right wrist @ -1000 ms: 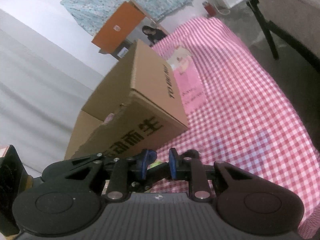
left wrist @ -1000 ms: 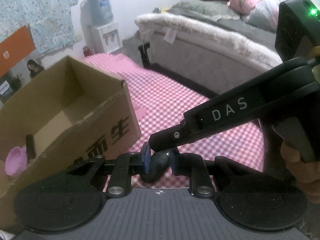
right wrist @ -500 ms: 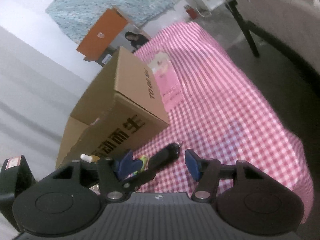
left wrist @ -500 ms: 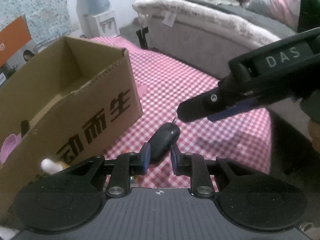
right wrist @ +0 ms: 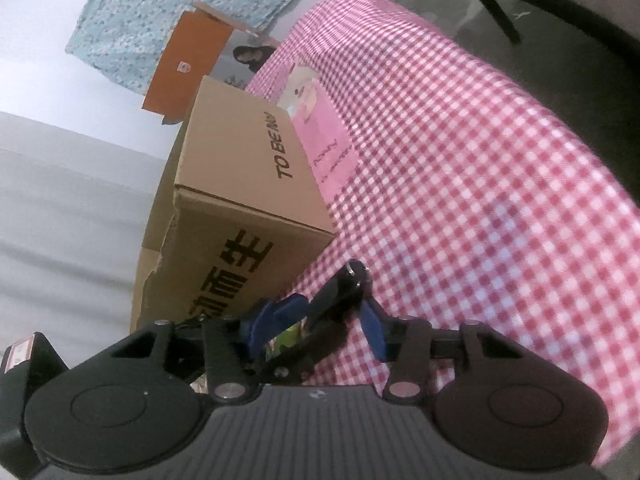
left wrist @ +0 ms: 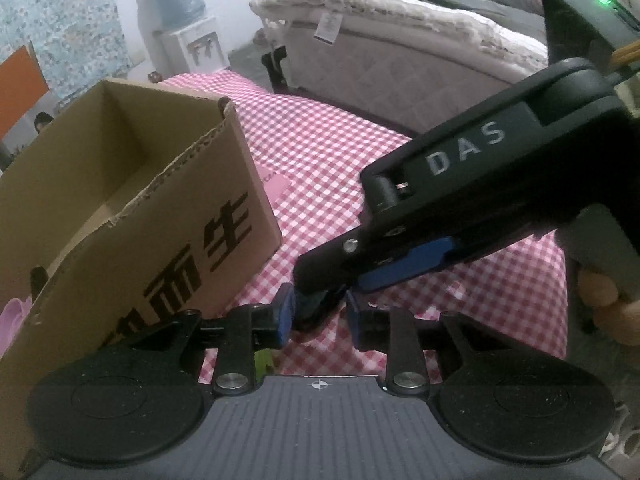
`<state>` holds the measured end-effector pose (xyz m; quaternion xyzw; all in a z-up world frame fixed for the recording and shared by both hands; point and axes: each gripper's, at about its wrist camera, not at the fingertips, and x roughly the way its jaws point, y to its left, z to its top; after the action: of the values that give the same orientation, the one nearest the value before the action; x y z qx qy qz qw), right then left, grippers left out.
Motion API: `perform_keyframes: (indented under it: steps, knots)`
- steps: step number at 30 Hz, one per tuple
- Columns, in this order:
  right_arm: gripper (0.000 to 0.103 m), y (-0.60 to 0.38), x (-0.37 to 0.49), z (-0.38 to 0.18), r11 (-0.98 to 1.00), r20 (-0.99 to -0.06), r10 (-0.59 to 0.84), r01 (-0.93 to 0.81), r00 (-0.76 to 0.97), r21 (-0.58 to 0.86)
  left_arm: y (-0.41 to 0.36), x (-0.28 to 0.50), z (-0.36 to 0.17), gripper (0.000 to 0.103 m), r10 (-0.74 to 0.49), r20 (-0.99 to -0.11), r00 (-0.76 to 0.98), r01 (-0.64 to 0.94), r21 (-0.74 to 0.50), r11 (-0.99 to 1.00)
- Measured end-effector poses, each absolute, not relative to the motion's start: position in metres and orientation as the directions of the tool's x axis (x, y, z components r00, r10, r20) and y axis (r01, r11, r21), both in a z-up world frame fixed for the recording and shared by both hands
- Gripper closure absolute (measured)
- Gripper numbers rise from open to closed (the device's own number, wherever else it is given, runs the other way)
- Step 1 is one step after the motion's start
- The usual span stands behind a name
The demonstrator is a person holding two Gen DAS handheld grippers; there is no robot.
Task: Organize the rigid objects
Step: 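Lift the black oval case and carry it toward the box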
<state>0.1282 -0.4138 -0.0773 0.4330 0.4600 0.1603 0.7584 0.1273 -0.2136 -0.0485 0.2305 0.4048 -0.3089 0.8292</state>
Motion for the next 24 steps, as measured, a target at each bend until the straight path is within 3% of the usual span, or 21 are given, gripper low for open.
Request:
perform_keyframes:
  steps: [9, 12, 16, 24]
  knots:
    - [0.068, -0.401, 0.144, -0.079, 0.544, -0.508, 0.666, 0.109, 0.546, 0.832, -0.206, 0.144, -0.053, 0.069, -0.337, -0.838, 0.429, 0.669, 0.044, 0.742]
    - [0.069, -0.396, 0.15, -0.08, 0.568, -0.527, 0.651, 0.11, 0.546, 0.815, -0.2, 0.151, -0.052, 0.073, -0.361, -0.844, 0.396, 0.649, -0.021, 0.761]
    - [0.071, -0.395, 0.156, -0.086, 0.571, -0.536, 0.645, 0.122, 0.544, 0.812, -0.199, 0.15, -0.051, 0.081, -0.351, -0.839, 0.415, 0.645, 0.0, 0.764]
    - [0.08, -0.399, 0.157, -0.091, 0.572, -0.532, 0.628, 0.128, 0.568, 0.81, -0.2, 0.14, -0.045, 0.086, -0.362, -0.821, 0.441, 0.654, 0.018, 0.757]
